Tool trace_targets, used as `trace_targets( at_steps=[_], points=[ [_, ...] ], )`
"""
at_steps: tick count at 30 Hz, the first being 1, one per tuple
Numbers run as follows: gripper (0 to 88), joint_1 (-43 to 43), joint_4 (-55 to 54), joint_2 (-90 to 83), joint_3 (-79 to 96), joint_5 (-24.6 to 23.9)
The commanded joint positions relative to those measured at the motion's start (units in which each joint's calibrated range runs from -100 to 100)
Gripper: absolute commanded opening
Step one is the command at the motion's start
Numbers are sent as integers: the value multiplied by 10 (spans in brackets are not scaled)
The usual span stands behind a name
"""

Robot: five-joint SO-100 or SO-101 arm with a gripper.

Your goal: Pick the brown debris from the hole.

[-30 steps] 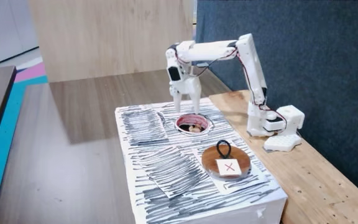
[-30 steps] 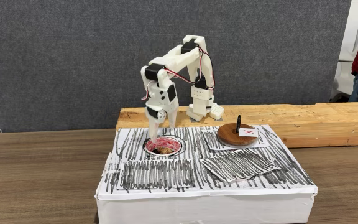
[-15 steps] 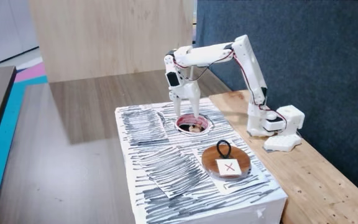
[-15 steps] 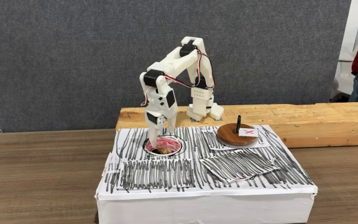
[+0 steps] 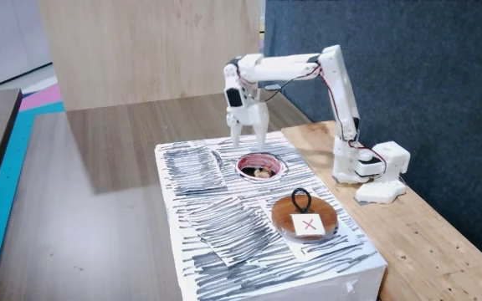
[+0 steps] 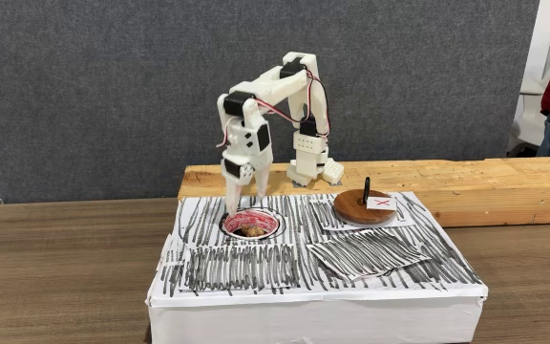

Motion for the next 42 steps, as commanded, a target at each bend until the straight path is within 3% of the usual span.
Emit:
trace_targets(
  at_steps=[1, 9, 21, 42],
  points=[
    [292, -12, -4, -39, -2, 1],
    [292, -12, -33, -46, 20, 1],
    [292, -12, -158, -222, 249, 2],
    [291, -11, -240, -223, 366, 1]
  ],
)
